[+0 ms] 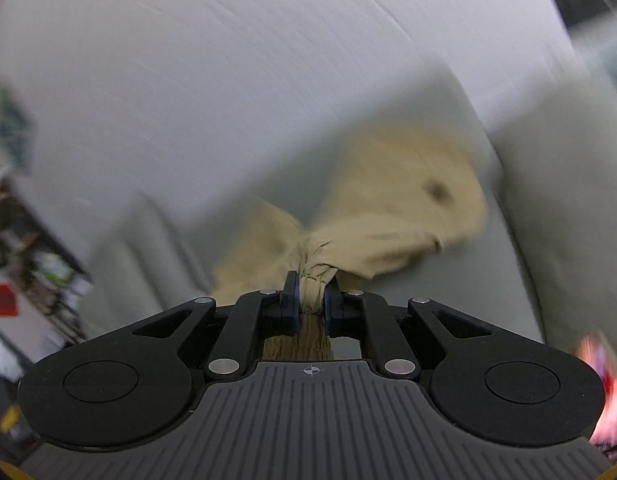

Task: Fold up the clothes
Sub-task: 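Lower the trousers flat onto the sofa and open both grippers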

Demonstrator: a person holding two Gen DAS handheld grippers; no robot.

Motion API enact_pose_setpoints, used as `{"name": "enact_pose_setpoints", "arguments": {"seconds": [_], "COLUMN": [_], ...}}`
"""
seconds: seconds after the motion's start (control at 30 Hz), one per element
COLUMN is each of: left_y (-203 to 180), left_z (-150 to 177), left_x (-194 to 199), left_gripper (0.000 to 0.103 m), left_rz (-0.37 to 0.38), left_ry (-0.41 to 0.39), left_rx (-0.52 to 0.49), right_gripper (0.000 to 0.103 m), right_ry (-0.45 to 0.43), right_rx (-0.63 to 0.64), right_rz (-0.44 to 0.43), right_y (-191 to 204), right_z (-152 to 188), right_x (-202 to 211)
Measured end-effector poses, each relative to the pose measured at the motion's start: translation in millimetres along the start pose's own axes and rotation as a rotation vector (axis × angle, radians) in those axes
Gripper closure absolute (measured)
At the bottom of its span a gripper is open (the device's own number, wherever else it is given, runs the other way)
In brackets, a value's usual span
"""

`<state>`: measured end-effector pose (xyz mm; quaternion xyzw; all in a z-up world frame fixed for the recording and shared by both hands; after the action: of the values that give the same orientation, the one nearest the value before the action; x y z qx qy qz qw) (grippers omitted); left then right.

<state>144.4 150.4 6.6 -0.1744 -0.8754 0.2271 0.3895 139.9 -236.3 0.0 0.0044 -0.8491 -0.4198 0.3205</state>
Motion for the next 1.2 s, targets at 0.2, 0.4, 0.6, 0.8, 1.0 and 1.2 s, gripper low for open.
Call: {"name": "enact_pose_setpoints", "arguments": {"seconds": [0.2, 0.4, 0.6, 0.8, 1.0, 1.2], "left_y": [45, 48, 47, 51, 1, -19], "left_z": [56, 57, 38, 65, 64, 82], "left_x": [-26, -13, 26, -6, 23, 42], "left_gripper": [0.094, 0.094, 0.095, 0.091, 0.065, 0.084], "left_rz": [-0.074, -0.042, 0.141, -0.161, -0.210, -0.256], "left_ry": [0.142, 0.121, 0.097, 0.328, 0.200, 0.044], "left_rx": [0.145, 0.186, 0.299, 0.111, -0.159, -0.328], "right_gripper": [0.092, 0.092, 0.093, 0.091, 0.048, 0.044], "right_ry": [0.229, 0.240, 0.214, 0.254, 0.249, 0.071], "right_rx": [-0.150, -0.135, -0.160, -0.127, 0.075, 0.233], "right_rz": [0.253, 0.298, 0.198, 0.248, 0.402, 0.348], "right_y": [-96, -106, -78, -89, -80, -64], "right_z": [74, 89, 80, 88, 113, 116], "right_x": [-58, -52, 0, 12, 6, 51]}}
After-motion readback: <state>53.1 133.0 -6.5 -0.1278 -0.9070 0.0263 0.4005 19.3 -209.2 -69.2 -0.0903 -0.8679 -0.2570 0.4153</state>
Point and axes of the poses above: each gripper's, at about its wrist camera, not at the fingertips, and x roughly against the way its jaws point, y to its left, z to its underside, the point moved 2 cm from there along -x, roughly the way its jaws point, and after that the axes turned 11 degrees about -x, right-handed, at the moved point
